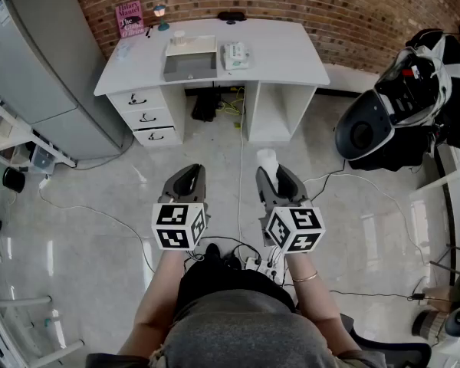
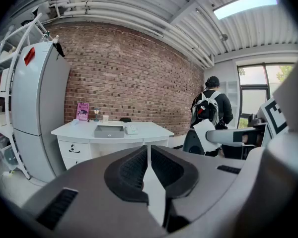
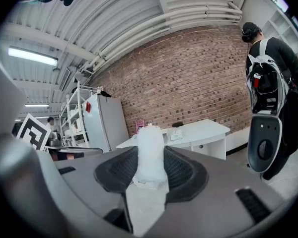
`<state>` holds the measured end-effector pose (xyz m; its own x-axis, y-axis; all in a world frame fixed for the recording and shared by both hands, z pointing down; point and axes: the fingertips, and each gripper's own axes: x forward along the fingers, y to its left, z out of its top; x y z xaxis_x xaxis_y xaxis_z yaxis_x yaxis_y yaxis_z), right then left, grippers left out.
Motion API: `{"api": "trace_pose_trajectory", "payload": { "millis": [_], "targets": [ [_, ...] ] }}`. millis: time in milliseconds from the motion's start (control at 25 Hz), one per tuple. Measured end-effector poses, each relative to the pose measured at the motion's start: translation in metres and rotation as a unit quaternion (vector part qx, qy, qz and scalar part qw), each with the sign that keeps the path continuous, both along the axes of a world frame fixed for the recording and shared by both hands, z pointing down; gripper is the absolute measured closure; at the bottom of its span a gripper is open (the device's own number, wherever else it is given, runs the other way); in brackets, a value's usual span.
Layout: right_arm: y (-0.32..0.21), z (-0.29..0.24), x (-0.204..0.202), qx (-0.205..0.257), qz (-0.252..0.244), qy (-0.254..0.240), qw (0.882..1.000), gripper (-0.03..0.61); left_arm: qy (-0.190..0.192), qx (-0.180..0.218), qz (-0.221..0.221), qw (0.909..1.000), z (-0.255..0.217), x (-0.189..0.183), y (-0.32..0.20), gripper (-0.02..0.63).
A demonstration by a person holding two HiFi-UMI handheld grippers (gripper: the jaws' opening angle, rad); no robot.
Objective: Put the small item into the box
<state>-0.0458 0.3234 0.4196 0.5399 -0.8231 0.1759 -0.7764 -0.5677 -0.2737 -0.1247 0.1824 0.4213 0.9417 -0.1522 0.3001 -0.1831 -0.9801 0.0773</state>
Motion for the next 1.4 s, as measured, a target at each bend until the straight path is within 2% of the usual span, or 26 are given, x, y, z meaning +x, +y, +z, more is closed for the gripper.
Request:
{"api": "trace_pose_trajectory", "payload": {
  "millis": [520, 960, 1120, 1400],
  "targets": [
    [0.019, 0.017, -0.011, -0.004, -0.005, -0.035, 0.999, 0.413, -0.001, -0.001, 0.0, 1.0, 0.003, -0.012, 0.019, 0.575],
    [0.004, 0.015, 0.004, 0.004, 0.0, -0.041, 0.999, 0.413, -0.011, 0.002, -0.006, 0.9999, 0.01, -0.006, -0.001, 0.577],
    [-0.02, 0.021, 0.02, 0.002, 0.002, -0.042, 0.999, 0.413, -0.011, 0.002, -0.006, 0.9999, 0.018, 0.01, -0.028, 0.577],
    [-0.076, 0.019, 0.068, -0.009, -0.002, -0.033, 0.999, 0.413, -0.011, -0.018, -0.007, 0.9998, 0.027, 0.06, -0.089, 0.575]
  ]
}}
